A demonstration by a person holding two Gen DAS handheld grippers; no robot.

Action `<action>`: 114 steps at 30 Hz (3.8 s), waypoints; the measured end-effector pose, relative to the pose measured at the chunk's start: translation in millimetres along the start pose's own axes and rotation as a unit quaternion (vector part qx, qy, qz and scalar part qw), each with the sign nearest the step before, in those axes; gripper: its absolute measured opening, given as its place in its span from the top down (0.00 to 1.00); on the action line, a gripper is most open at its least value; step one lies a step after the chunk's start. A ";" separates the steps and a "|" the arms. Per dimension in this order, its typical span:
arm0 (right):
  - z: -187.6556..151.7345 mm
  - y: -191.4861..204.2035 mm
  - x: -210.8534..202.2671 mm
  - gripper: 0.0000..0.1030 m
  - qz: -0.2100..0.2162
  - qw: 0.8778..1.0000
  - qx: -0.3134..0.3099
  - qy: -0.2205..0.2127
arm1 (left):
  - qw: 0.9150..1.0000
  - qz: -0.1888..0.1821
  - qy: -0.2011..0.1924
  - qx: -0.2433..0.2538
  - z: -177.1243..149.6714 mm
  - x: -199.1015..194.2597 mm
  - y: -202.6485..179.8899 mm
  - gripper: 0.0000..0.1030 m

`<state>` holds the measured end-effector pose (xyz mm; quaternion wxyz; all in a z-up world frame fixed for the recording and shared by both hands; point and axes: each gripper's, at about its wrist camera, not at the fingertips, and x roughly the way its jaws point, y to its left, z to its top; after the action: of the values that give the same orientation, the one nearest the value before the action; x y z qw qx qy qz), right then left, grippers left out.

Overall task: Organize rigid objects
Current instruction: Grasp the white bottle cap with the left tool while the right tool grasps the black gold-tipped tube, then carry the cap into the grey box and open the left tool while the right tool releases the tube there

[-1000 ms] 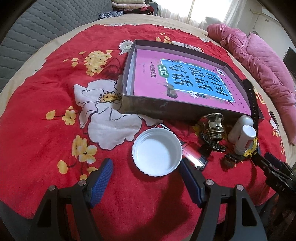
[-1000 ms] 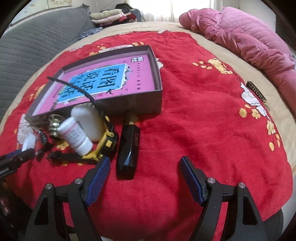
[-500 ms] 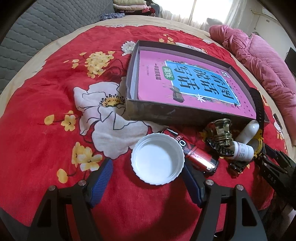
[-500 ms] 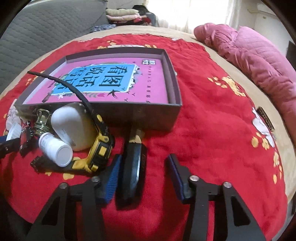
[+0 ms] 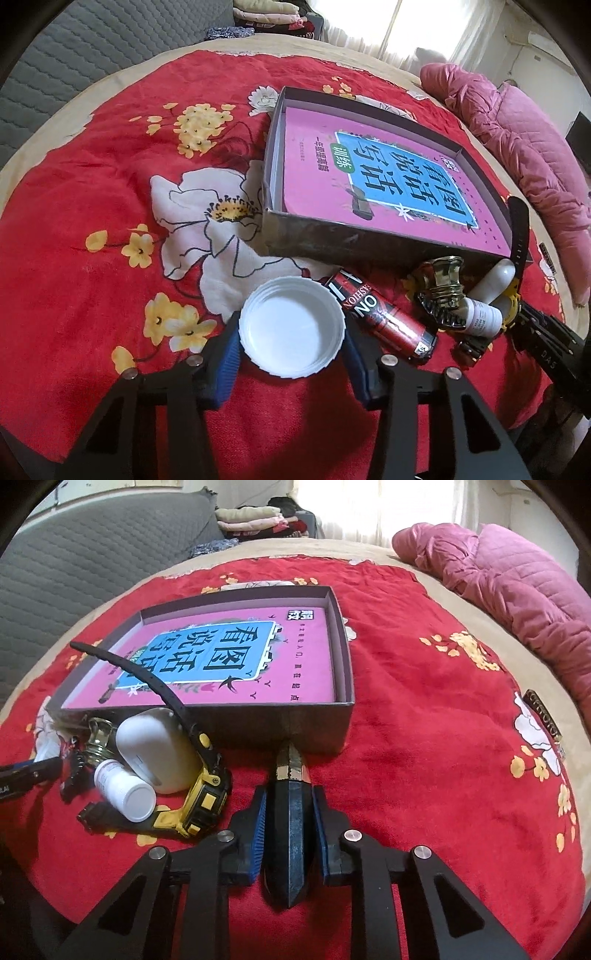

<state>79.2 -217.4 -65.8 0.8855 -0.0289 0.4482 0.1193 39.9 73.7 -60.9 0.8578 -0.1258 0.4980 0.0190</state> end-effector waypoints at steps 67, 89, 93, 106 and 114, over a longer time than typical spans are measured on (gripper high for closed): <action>69.6 -12.5 -26.4 0.78 0.080 0.982 0.042 -0.164 | 0.997 0.020 -0.077 0.003 79.2 4.7 -43.4 0.52; 83.0 -11.7 27.4 0.78 0.062 0.993 0.023 -0.096 | 0.997 0.051 -0.043 0.045 78.7 40.5 -54.5 0.52; 81.1 -13.2 35.3 0.78 0.055 0.995 0.025 -0.081 | 0.997 0.051 -0.042 0.047 79.1 40.7 -55.0 0.52; 74.1 2.5 35.9 0.78 0.003 0.997 -0.034 -0.073 | 0.995 0.071 -0.044 0.060 78.6 43.3 -60.1 0.51; 71.5 -2.0 28.9 0.67 0.002 0.996 -0.037 -0.086 | 0.995 0.068 -0.044 0.066 78.2 43.7 -59.7 0.51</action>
<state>152.4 -202.7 -46.4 0.9187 -0.0509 0.3660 0.1396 137.7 30.2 -49.7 0.8821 -0.0338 0.4672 0.0505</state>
